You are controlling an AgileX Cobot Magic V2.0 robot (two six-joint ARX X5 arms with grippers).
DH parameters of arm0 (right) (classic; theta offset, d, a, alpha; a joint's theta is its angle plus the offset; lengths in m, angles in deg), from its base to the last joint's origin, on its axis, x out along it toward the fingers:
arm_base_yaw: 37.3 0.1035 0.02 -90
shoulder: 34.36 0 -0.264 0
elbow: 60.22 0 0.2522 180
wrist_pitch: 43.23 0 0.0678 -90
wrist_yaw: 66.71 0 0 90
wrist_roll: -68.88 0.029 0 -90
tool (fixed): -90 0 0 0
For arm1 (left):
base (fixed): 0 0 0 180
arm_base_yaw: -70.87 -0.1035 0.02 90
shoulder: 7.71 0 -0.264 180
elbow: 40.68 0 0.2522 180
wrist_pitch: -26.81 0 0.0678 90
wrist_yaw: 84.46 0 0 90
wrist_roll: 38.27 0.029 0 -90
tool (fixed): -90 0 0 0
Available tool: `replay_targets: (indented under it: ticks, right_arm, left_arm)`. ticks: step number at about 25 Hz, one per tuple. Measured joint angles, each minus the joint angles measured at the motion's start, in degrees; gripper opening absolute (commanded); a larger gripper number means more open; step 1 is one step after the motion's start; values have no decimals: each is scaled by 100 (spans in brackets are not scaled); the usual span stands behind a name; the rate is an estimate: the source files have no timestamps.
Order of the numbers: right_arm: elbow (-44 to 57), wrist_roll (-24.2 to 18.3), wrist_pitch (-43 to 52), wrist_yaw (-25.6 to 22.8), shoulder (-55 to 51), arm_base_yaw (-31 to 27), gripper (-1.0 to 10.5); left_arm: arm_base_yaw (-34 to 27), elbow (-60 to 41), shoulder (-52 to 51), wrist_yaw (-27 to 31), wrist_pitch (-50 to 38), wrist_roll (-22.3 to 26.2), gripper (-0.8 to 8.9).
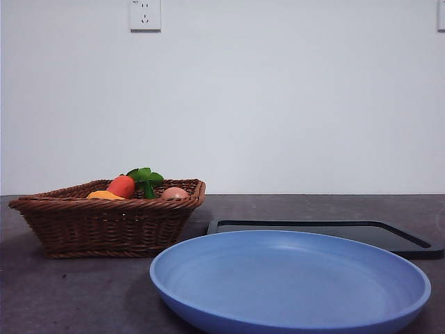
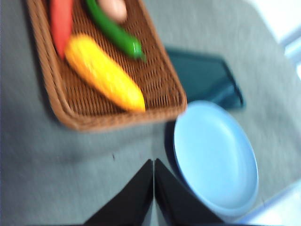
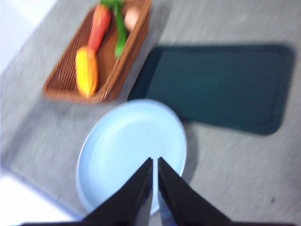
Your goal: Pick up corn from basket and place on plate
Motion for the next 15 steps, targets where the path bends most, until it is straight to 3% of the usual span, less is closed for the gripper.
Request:
replay_targets:
  ticks: [6,10,11,15]
  right_arm:
    - [-13,-186,-105,0,553,428,13]
    - [-13,-184,-101,-9,697,433,265]
    - [-13,-179,-101,-20,730,433,280]
    - [-13,-118,-20,-20,986,433,280]
  left_arm:
    - [175,50,197,-9,17,120,38]
    - [175,50,197,-9,11,114,333]
    - [175,50,197,-9,9,111,377]
    - [175,50,197,-9,-26,94,393]
